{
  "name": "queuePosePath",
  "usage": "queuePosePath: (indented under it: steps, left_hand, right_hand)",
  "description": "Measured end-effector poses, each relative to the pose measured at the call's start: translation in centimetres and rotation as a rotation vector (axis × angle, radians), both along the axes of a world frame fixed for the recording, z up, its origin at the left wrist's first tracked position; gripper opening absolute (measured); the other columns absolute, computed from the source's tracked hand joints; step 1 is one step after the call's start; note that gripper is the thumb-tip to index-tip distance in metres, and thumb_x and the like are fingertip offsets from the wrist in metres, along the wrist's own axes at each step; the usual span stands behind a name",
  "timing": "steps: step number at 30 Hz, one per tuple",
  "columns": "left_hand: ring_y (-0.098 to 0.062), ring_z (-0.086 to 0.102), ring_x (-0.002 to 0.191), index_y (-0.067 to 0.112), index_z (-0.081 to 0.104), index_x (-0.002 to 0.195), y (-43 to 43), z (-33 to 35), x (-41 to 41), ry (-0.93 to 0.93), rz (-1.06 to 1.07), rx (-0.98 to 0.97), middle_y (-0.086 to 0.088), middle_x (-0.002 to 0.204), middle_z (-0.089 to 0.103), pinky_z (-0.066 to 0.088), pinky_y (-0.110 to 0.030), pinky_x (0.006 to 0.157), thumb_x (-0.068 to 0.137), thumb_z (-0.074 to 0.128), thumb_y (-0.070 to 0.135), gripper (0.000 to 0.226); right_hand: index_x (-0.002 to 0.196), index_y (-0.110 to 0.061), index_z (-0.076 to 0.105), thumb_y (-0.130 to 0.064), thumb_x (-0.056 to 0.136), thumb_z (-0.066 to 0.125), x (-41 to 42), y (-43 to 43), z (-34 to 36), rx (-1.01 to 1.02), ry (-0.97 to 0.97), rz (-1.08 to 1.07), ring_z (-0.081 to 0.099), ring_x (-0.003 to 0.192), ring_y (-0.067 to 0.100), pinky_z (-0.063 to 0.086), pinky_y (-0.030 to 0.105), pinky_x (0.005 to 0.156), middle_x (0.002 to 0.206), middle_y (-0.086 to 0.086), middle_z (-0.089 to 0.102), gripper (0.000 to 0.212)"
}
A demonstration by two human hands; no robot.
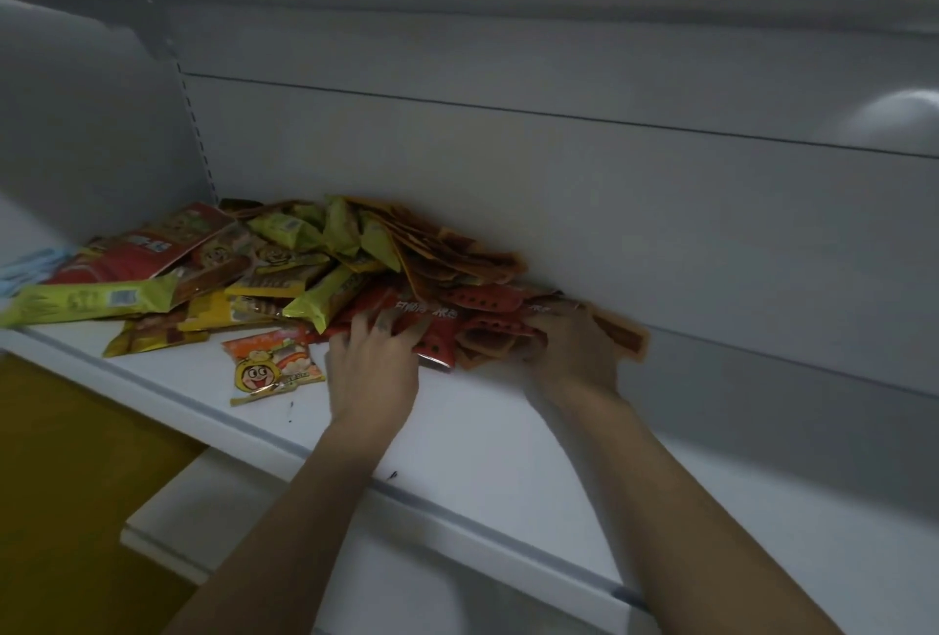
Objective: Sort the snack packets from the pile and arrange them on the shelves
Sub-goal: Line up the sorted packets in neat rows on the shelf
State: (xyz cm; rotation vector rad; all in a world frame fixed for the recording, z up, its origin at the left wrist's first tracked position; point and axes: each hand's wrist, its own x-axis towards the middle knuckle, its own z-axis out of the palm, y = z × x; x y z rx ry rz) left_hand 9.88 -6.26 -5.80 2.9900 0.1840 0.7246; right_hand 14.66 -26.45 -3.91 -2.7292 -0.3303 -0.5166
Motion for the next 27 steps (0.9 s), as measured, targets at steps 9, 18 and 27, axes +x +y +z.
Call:
queuePosePath:
  steps: [9,18,27]
  left_hand:
    - [-0.032,0.060,0.096,0.028,0.072,0.115,-1.4,0.8,-5.0,-0.217,-0.164,-0.103,-0.003,0.105,0.071,0.044,-0.041,0.071,0.068,0.078,0.000,0.055]
    - [-0.021,0.047,0.122,0.038,0.066,0.121,-6.5,0.3,-11.4,0.097,-0.338,-0.162,0.003,0.129,0.061,0.036,-0.044,0.097,0.081,0.025,0.078,0.070]
    - [-0.032,0.042,0.127,0.029,0.018,0.149,-6.8,2.9,-8.9,0.420,-0.115,-0.238,-0.012,0.136,0.049,0.036,-0.045,0.102,0.086,0.039,0.076,0.081]
  right_hand:
    - [0.109,-0.022,0.076,0.002,0.086,0.060,-4.6,-4.6,5.0,0.073,-0.093,0.162,0.064,0.102,0.029,0.045,0.032,0.088,0.111,0.006,0.070,0.036]
    - [0.100,-0.025,0.078,0.021,0.070,0.052,-13.6,-11.6,2.9,0.098,0.157,0.020,0.055,0.123,0.023,0.036,0.019,0.097,0.130,-0.001,0.062,0.061]
    - [0.139,-0.023,0.051,-0.066,0.086,0.056,-11.7,-8.4,1.5,0.144,0.388,-0.386,0.052,0.124,0.033,0.043,0.039,0.099,0.134,0.010,0.059,0.068]
